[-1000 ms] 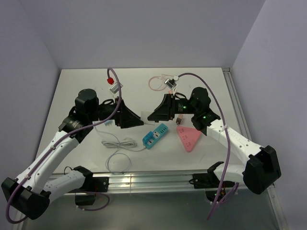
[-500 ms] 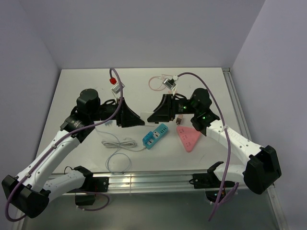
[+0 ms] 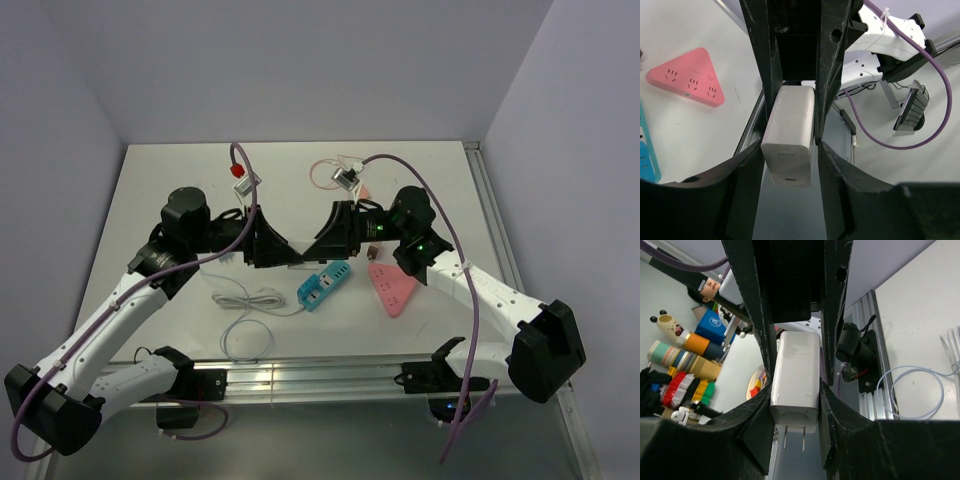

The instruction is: Insert the plug

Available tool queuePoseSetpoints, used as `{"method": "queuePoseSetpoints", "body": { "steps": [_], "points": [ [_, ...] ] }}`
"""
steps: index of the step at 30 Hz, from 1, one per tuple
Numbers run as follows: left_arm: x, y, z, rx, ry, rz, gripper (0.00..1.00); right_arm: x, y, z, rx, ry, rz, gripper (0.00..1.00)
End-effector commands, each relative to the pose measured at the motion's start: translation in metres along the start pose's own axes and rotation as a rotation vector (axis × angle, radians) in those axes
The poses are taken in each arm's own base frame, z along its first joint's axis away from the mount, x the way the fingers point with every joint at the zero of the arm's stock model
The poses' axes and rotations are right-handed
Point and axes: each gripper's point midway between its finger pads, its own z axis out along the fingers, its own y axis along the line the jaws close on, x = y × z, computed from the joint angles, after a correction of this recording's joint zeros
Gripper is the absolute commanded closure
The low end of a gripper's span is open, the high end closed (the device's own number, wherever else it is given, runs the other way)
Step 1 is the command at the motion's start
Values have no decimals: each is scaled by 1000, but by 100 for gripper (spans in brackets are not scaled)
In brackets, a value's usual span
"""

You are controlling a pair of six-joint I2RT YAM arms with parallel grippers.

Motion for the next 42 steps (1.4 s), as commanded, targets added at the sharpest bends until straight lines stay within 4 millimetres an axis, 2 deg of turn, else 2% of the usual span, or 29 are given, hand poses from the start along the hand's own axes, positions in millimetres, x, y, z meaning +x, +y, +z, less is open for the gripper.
{"method": "queuePoseSetpoints", "body": {
  "steps": [1,3,7,11,13,17,18,19,23,27,32,34,35,38,39,40,41,42],
  "points": [
    [-12,-16,0,46,-47,71,48,-1,15,8,-52,8,-65,100],
    [-13,-17,-1,47,-52,73,48,-1,16,8,-54,7,-66,100],
    [-12,-15,0,42,-52,69,55,-3,18,9,-54,0,-67,100],
    [-9,-15,-1,48,-46,68,57,-5,20,8,-47,-21,-78,100],
    [-5,-16,-2,57,-37,55,56,-8,18,8,-34,-40,-75,100],
    [-4,-18,-4,61,-40,62,46,-11,18,10,-36,-55,-60,100],
    [-3,-18,-4,57,-41,64,39,-13,16,10,-31,-63,-60,100],
    [-3,-19,-5,59,-42,68,36,-13,16,10,-29,-63,-58,100],
    [-2,-18,-6,51,-45,70,35,-13,17,11,-38,-64,-46,100],
    [0,-16,-5,58,-37,54,53,-14,18,10,-44,-74,-45,100],
    [-2,-18,-4,71,-44,68,66,-14,19,10,-48,-74,-41,100],
    [-3,-17,-2,75,-40,54,85,-14,20,10,-50,-77,-43,100],
    [-3,-14,-1,64,-40,40,100,-14,20,10,-53,-73,-44,100],
    [-14,-5,1,-7,-81,4,100,-13,15,11,-32,-60,-66,99],
    [-17,0,1,-56,-81,-29,100,-10,0,11,38,-54,-13,90],
    [-21,8,1,-110,-92,-49,100,-16,-6,10,85,-62,-81,79],
    [-23,13,1,-149,-92,-62,100,-16,-15,8,138,-62,-73,51],
    [-23,17,-2,-203,-77,-94,100,-15,-25,1,200,-67,-45,43]
  ]
}}
